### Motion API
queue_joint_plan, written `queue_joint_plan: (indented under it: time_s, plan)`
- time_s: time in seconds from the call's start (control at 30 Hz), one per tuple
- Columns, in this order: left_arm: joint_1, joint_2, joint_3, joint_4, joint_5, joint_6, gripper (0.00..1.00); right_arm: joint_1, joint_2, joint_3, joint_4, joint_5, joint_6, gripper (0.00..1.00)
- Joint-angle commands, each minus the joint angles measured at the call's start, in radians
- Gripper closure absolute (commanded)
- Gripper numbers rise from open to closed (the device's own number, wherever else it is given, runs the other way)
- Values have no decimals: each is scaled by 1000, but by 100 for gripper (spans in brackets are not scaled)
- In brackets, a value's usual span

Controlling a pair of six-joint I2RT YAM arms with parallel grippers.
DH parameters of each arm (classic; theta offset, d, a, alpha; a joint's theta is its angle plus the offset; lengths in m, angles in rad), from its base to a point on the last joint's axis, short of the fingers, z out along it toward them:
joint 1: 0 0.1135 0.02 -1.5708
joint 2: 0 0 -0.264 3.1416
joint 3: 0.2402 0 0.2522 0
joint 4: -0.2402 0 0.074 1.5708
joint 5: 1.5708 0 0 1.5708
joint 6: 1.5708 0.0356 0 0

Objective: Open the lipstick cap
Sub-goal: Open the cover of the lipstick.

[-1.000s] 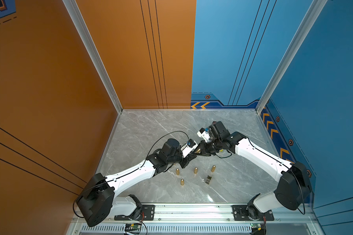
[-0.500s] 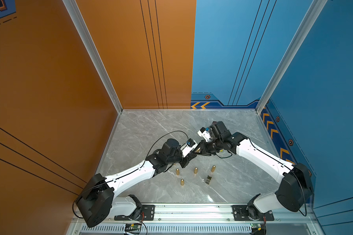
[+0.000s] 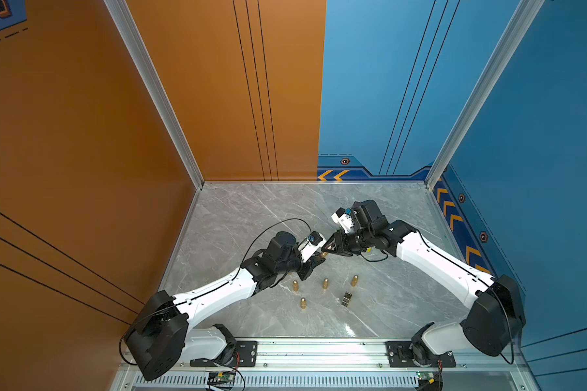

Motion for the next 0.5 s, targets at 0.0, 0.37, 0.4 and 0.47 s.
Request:
queue_joint_plan:
  time_s: [0.0, 0.37, 0.4, 0.47]
  plan:
    - [10, -24, -5, -21, 3, -9, 100, 13, -20, -4, -13, 33, -26, 72]
    - [9, -32, 5, -71, -37, -9, 100, 20, -15, 22, -29, 41, -49, 88]
    - [10, -33, 9, -91, -46, -6, 100, 17, -19, 25, -30, 40, -48, 88]
    - [10, -34, 15, -125, -62, -1, 100, 9, -29, 32, -30, 41, -46, 88]
